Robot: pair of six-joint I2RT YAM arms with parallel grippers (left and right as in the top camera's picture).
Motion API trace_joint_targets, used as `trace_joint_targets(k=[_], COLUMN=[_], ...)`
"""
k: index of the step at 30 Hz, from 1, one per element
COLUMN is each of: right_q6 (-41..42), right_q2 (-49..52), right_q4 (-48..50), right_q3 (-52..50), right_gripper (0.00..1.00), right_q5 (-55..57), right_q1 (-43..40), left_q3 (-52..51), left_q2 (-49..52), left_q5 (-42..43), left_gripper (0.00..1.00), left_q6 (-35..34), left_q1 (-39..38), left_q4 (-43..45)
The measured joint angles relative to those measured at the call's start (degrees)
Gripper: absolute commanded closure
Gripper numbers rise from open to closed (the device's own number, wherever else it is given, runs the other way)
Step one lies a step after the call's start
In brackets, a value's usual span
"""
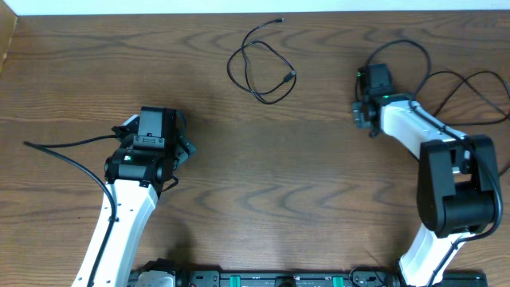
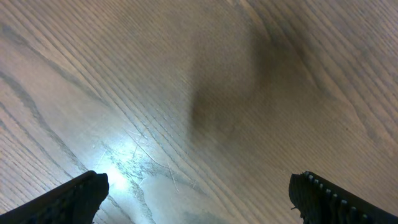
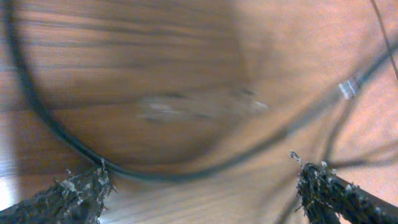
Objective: Untangle cables
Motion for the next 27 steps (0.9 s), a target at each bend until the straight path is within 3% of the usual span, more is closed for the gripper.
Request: trace_joint_targets(k=[15,27], right_q6=[7.54,2.01], right_q2=[0.26,-2.14], right_q4=[-4.26,-3.93], right_q3=[0.2,-0.2], right_gripper=[0.06,0.01], right_q5=[4.33,-15.52], right_q1=[-16.39,-23.06], left_q3=[0.0,0.0], left_q2=[0.0,0.0], left_q5=[0.0,0.0], left_gripper=[0.02,0.02], left_q6=[0.0,0.0], left_q1=[0.0,0.0], left_q4=[0.0,-0.02])
